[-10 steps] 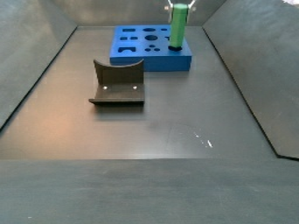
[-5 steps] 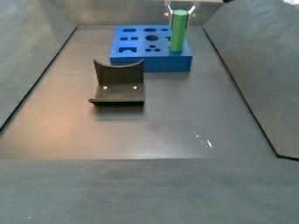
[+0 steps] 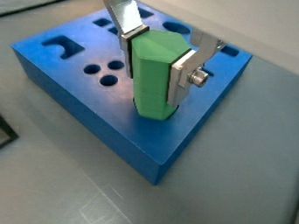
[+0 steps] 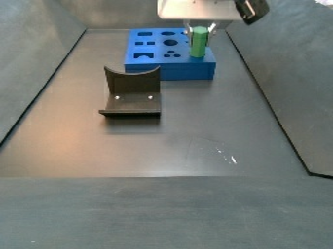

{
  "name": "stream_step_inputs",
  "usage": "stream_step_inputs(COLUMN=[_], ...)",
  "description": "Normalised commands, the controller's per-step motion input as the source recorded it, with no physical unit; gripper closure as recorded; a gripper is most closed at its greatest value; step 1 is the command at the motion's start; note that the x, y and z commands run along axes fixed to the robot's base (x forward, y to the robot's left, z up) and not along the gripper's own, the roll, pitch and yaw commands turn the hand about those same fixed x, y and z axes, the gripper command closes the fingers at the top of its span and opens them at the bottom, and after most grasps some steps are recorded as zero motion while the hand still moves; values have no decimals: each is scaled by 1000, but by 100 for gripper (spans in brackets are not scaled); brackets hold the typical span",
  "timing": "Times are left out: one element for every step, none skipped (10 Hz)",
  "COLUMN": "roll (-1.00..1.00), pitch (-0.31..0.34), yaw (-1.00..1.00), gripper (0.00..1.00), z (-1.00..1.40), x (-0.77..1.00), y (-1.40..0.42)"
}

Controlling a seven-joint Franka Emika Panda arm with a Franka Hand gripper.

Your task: Insert the hexagon object.

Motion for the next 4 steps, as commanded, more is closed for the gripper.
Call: stream_step_inputs(roll=[157, 121, 0, 0], pitch=[0, 0, -7, 0], yaw=[-3, 0, 0, 0], gripper=[100, 100, 100, 100], z=[-377, -266, 0, 0], x=[0, 0, 0, 0], y=[-94, -37, 0, 0])
